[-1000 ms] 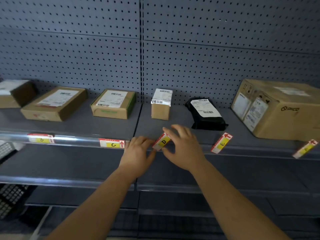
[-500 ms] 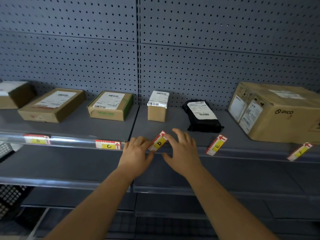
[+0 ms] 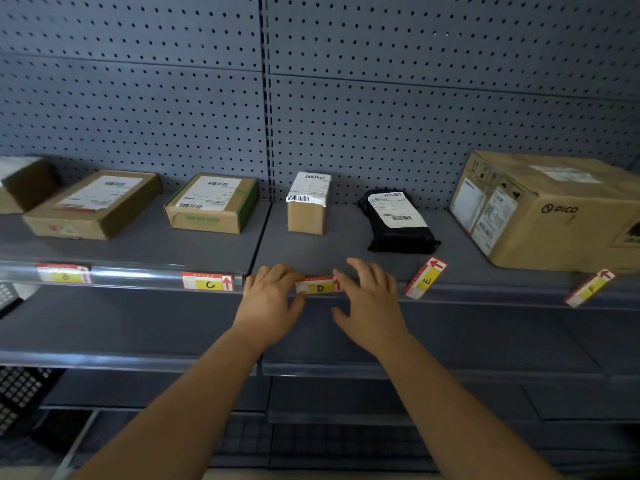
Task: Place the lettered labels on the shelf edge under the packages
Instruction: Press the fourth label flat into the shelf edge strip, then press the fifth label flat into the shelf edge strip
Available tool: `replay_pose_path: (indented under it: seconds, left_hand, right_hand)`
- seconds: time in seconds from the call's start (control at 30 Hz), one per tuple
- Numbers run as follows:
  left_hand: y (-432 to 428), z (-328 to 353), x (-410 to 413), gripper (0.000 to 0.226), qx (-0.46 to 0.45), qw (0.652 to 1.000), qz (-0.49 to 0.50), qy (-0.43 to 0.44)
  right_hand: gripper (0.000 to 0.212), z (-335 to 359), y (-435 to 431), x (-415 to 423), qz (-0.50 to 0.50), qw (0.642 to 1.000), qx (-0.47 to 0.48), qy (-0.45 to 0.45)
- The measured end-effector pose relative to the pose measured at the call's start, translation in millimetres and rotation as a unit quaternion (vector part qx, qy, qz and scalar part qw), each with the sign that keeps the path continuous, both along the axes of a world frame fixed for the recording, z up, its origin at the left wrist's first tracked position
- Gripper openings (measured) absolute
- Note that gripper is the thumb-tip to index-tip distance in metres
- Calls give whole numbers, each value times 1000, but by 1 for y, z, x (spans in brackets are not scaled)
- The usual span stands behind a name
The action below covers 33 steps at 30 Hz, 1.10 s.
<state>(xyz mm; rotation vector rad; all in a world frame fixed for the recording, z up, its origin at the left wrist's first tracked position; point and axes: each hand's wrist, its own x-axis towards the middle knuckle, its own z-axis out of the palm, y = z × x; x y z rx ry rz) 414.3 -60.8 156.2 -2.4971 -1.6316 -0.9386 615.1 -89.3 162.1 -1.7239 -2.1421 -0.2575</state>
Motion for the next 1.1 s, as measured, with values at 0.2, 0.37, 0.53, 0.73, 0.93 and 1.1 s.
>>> replay_pose_path:
  seconds: [0.2,0.37,0.53,0.73,0.93,1.1]
  left_hand:
    - [-4,-1,5,33,-7,1000,2,25]
    - [-6,0,7,36,-8,999,11,38]
    - [-6,1,8,37,-16,999,18,49]
    - [-8,-1,8,37,-18,997,21,66]
    - [-11,3,3,43,-43,996,2,75]
    - [-27,13,-6,42,-58,997,-34,34]
  right_hand:
    - [77,-19,-14,1,-17,1000,6,-26]
    - [68,-14,-9,-6,-15,1000,24,4]
    - [57,-15,-7,-11,-14,999,7,46]
    - [59,-12,-9,-11,-9,999,-2,47]
    - [68,-6,-16,-12,-11,996,-54,69]
    - [63,5,-35,-2,-24,990,-81,113]
